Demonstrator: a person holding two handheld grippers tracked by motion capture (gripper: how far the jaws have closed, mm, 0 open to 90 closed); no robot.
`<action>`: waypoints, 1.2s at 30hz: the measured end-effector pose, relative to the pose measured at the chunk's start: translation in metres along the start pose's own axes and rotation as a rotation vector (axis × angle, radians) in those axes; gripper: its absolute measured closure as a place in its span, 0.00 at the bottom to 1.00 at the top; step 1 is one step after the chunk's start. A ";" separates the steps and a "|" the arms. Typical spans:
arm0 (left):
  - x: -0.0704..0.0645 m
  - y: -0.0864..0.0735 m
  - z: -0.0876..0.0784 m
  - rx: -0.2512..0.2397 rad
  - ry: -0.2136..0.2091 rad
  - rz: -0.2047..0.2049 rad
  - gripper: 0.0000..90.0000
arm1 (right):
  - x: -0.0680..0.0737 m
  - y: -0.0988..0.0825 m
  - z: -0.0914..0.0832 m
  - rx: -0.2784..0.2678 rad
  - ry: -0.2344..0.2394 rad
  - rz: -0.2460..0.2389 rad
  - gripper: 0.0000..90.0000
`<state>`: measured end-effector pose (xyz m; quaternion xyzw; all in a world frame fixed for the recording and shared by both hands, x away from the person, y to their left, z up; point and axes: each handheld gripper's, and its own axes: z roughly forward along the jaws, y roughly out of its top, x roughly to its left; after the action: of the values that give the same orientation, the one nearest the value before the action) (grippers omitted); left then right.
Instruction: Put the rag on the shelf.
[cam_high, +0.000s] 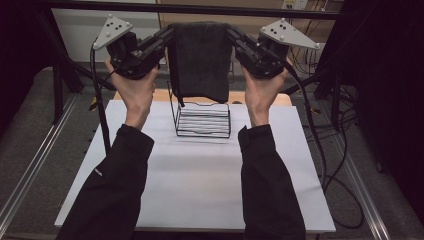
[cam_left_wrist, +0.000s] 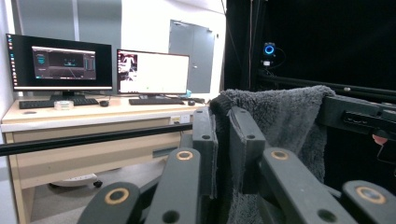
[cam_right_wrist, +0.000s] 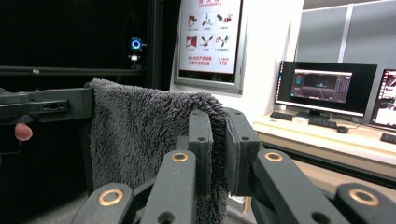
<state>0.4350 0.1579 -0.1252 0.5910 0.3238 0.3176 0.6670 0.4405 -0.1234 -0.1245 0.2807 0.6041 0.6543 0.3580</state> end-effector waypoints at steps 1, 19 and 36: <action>0.001 0.002 0.002 -0.001 0.003 -0.003 0.90 | -0.001 0.001 0.002 -0.001 -0.001 0.002 0.92; 0.017 0.026 0.040 0.026 0.050 -0.002 0.90 | -0.025 0.015 0.037 0.003 -0.018 0.019 0.92; 0.044 0.007 0.066 0.069 0.050 -0.021 0.90 | -0.044 0.000 0.070 0.065 -0.036 0.013 0.92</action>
<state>0.5135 0.1552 -0.1150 0.6020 0.3574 0.3141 0.6412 0.5218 -0.1175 -0.1138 0.3078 0.6166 0.6315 0.3554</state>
